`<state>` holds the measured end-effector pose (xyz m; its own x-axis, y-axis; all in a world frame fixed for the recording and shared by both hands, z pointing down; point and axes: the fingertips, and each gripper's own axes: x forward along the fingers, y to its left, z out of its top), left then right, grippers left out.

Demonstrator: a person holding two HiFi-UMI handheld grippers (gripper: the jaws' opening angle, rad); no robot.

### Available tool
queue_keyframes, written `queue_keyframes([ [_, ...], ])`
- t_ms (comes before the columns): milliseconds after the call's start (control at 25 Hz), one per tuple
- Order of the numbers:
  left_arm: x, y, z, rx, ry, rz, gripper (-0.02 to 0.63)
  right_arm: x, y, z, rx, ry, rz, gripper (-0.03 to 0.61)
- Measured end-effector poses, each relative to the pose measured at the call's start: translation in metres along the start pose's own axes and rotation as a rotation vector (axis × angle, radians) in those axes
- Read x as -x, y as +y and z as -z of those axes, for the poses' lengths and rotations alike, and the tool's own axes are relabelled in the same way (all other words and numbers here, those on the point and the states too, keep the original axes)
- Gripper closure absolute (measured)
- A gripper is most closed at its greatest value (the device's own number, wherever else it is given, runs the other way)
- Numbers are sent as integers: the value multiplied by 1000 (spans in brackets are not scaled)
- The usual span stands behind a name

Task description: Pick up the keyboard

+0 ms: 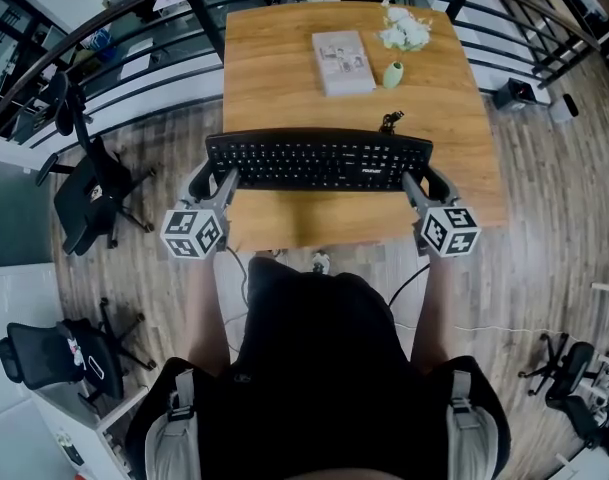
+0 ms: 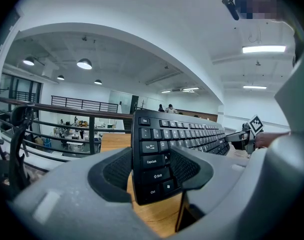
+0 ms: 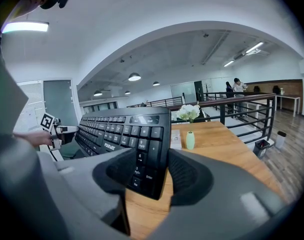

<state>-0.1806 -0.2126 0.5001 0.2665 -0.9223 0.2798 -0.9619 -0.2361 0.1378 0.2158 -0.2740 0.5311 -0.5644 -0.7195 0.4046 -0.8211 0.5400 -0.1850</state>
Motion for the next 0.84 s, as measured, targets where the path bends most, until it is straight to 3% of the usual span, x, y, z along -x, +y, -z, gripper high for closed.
queue_keyframes([
  [840, -11, -14, -6, -9, -1, 12, 370, 9, -15, -2, -11, -11, 17, 374],
])
